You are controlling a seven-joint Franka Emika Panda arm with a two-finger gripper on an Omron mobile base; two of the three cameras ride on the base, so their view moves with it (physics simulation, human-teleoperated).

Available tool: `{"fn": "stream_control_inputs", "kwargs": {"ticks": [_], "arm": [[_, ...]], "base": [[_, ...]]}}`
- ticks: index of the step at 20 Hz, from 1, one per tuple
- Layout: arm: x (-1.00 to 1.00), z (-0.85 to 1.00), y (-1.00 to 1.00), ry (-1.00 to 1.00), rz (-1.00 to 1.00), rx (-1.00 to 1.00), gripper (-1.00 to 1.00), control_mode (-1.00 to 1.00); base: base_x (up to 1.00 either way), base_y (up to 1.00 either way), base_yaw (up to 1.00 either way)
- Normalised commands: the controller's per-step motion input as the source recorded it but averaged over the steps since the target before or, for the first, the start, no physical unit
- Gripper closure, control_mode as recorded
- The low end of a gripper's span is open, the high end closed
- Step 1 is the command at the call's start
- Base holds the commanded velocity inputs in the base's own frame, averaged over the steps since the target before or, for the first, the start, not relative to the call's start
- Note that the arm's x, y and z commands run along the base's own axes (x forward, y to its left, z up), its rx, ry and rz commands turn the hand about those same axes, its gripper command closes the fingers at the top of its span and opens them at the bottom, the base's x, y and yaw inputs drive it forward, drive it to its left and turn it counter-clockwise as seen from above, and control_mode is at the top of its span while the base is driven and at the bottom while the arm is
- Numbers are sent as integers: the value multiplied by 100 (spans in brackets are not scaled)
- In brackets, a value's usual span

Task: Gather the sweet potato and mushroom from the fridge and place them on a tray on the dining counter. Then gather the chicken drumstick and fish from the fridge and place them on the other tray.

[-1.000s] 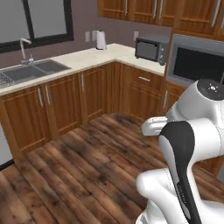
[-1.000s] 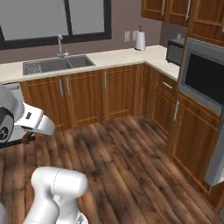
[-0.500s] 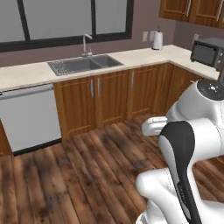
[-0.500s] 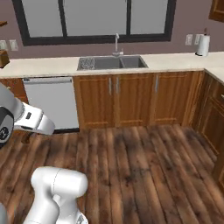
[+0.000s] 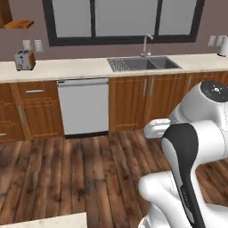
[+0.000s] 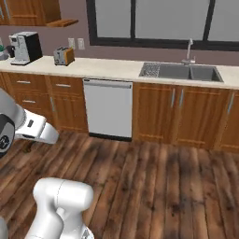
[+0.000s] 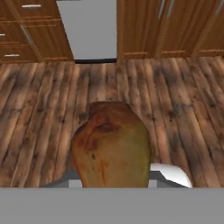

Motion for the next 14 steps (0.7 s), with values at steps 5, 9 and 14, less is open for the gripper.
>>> {"fn": "stream_control_inputs", "kwargs": {"ticks": [5, 9, 14], "arm": [[0, 0, 0, 0, 0, 0, 100, 100], [0, 0, 0, 0, 0, 0, 100, 100], [0, 0, 0, 0, 0, 0, 100, 100]], "base": [[0, 38, 51], [0, 37, 51], [0, 18, 49]]}}
